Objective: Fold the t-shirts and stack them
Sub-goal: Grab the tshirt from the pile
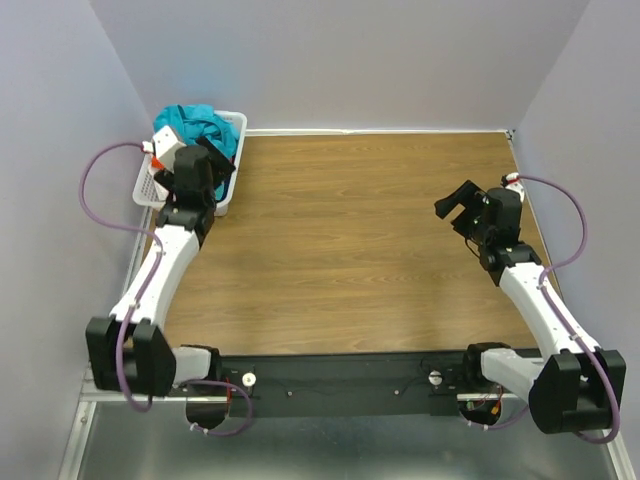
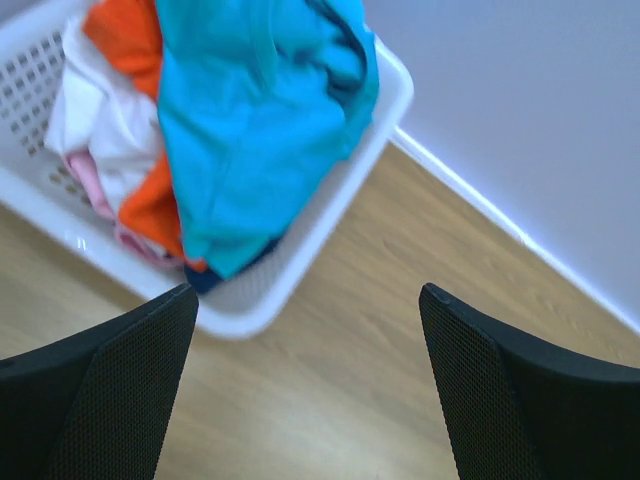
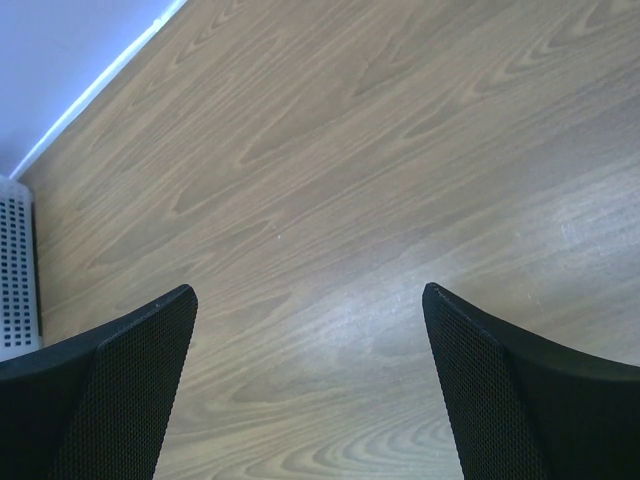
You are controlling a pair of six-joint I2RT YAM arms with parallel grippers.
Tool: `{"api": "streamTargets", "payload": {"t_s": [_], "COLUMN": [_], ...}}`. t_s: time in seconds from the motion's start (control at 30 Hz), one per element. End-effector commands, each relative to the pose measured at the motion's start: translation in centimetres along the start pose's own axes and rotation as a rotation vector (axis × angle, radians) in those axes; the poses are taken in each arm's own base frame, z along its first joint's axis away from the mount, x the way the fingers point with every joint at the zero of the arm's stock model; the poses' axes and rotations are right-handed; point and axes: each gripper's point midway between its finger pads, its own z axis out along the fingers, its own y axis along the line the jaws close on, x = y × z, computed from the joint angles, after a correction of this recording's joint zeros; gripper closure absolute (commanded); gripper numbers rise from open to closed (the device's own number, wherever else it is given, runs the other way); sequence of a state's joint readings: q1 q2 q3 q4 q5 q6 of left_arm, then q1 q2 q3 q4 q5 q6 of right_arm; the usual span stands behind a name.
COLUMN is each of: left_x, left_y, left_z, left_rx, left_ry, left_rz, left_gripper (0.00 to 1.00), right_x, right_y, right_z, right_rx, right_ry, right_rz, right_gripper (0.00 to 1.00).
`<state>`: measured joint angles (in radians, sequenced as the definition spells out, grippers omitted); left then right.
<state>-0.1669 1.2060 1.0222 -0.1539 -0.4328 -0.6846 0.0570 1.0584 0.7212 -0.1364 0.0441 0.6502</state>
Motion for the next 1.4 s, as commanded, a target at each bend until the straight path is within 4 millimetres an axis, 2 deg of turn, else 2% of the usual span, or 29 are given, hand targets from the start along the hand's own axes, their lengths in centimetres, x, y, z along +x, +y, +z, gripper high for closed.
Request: {"api": "streamTargets", "payload": {"t_s": [0.0,0.03,0.07,0.1,0.13,0.17,0.2,0.23,0.27,0.3,0.37,0.47,0.6,0.67,0.73,0.9,0.97,1.07,1.1,1.13,1.17,1.2,1.27,1.3,1.37], "left_x": [-3.9,-4.4,-5.2,-5.2,-6.0,-6.1,-6.8,-7.1,-5.6,-7.9,-8.5,-8.8,-9.2,-9.2,-8.3,-7.3,-6.9,-6.5,-6.3,-6.5,-7.1,-7.6,-8.5,-10.1,-11.6], "left_y": [1.0,1.4,1.3,0.8,2.5,2.5,2.1,2.4,4.1,3.2,3.8,4.3,4.5,3.9,3.6,4.4,4.8,5.0,5.0,4.8,4.4,4.1,3.6,2.9,2.2], "left_z": [5.1,6.2,8.2,9.2,10.7,11.8,13.9,15.0,16.9,17.5,19.4,20.9,23.1,23.7,24.5,25.6,26.1,26.5,26.5,26.4,26.0,25.6,24.7,23.5,22.3], "left_rx": [-0.061,-0.086,-0.115,-0.11,-0.148,-0.15,-0.152,-0.17,-0.219,-0.212,-0.241,-0.253,-0.258,-0.225,-0.19,-0.21,-0.22,-0.217,-0.216,-0.211,-0.204,-0.2,-0.193,-0.182,-0.168], "left_ry": [-0.052,-0.052,-0.056,-0.045,-0.037,-0.024,-0.021,-0.018,0.032,-0.007,-0.004,0.005,0.005,-0.001,0.028,0.044,0.049,0.064,0.073,0.078,0.069,0.062,0.049,0.019,-0.013], "left_rz": [0.007,0.009,0.019,0.037,0.045,0.056,0.062,0.07,0.087,0.076,0.097,0.134,0.171,0.189,0.216,0.224,0.224,0.222,0.223,0.226,0.22,0.214,0.213,0.203,0.197], "left_gripper": [0.02,0.02,0.03,0.03,0.08,0.09,0.11,0.11,0.12,0.13,0.14,0.14,0.16,0.16,0.16,0.16,0.23,0.44,0.54,0.86,0.96,1.0,1.0,1.0,1.0], "right_x": [-2.6,-2.3,-2.3,-2.2,-2.0,-2.0,-1.8,-1.8,-1.6,-1.5,-1.4,-1.5,-1.8,-1.8,-1.6,-2.0,-2.0,-2.0,-2.0,-2.0,-2.1,-2.1,-2.2,-2.3,-2.1], "right_y": [0.9,0.7,0.7,0.5,0.4,0.2,0.1,0.0,-0.2,-0.3,-0.7,-1.8,-2.1,-2.1,-2.7,-3.4,-3.4,-3.5,-3.6,-3.6,-3.6,-3.5,-3.4,-3.3,-3.3], "right_z": [0.6,1.0,1.0,1.1,1.3,1.4,1.5,1.5,1.6,1.7,1.7,1.8,1.7,1.7,1.7,1.5,1.5,1.4,1.4,1.3,1.2,1.2,1.1,1.1,1.1], "right_rx": [-0.006,0.002,0.004,0.008,0.013,0.021,0.025,0.028,0.033,0.036,0.051,0.102,0.119,0.121,0.145,0.191,0.19,0.197,0.2,0.2,0.201,0.197,0.192,0.19,0.188], "right_ry": [-0.076,-0.065,-0.065,-0.06,-0.056,-0.055,-0.052,-0.05,-0.046,-0.045,-0.047,-0.069,-0.082,-0.082,-0.083,-0.097,-0.094,-0.095,-0.097,-0.099,-0.101,-0.1,-0.104,-0.104,-0.099], "right_rz": [-0.025,-0.029,-0.033,-0.035,-0.038,-0.038,-0.04,-0.038,-0.04,-0.045,-0.056,-0.059,-0.06,-0.059,-0.056,-0.061,-0.063,-0.069,-0.067,-0.067,-0.066,-0.067,-0.067,-0.066,-0.067], "right_gripper": [0.0,0.0,0.0,0.0,0.0,0.0,0.0,0.0,0.0,0.0,0.0,0.0,0.0,0.0,0.0,0.0,0.0,0.0,0.0,0.0,0.0,0.0,0.0,0.0,0.0]}}
